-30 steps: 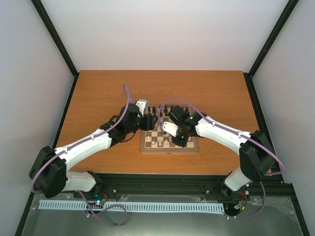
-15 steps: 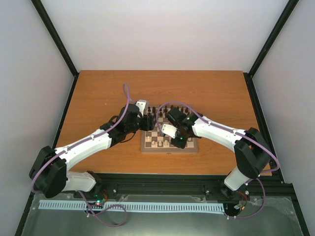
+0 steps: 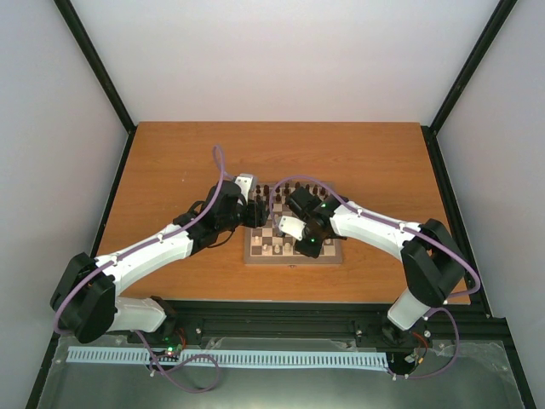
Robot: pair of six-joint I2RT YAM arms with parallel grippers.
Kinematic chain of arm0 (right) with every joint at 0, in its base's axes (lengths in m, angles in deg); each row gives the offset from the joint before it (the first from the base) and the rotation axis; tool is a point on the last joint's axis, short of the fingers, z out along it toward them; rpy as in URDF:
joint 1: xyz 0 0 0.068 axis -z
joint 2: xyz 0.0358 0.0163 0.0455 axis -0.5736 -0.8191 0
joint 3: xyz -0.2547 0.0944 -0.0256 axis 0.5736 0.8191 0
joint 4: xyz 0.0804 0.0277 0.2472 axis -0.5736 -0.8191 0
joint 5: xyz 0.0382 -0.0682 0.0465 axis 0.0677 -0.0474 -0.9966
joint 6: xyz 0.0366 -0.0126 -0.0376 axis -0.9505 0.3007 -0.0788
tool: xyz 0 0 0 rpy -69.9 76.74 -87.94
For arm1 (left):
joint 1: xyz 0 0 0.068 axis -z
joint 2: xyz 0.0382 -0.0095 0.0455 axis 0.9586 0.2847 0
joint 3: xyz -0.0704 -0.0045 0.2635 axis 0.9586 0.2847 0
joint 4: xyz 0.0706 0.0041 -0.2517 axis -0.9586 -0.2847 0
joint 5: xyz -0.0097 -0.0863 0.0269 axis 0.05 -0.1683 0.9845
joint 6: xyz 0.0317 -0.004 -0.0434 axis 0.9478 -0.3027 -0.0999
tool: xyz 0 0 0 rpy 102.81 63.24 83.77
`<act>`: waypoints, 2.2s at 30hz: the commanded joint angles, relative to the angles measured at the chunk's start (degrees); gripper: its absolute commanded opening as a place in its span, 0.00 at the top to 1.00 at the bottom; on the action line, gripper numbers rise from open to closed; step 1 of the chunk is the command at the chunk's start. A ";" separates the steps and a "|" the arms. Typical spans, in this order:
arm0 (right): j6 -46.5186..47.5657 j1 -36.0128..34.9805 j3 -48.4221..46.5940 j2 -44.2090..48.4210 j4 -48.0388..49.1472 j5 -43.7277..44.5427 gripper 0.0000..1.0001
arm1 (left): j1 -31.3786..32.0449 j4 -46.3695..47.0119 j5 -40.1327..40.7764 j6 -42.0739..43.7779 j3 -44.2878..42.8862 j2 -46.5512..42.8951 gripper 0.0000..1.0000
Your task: Set up the chess pieces on the board
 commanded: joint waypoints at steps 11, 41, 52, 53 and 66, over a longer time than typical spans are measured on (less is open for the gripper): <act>0.37 -0.77 -0.15 -1.23 1.78 -0.72 0.75 | -0.45 1.07 -0.62 0.39 -0.07 0.77 0.32; -0.69 18.69 2.29 13.26 6.01 -18.40 0.59 | -0.18 -13.50 -0.24 5.37 -15.45 21.16 0.54; -0.07 19.39 3.44 13.51 6.19 -19.07 0.59 | -0.18 -14.61 0.39 4.68 -21.44 28.48 0.54; 0.00 19.42 3.47 13.49 6.18 -19.18 0.59 | -0.18 -14.76 0.42 4.64 -21.76 28.86 0.54; 0.65 19.59 3.72 12.91 5.68 -19.72 0.59 | -0.18 -17.87 0.70 4.46 -24.99 32.87 0.62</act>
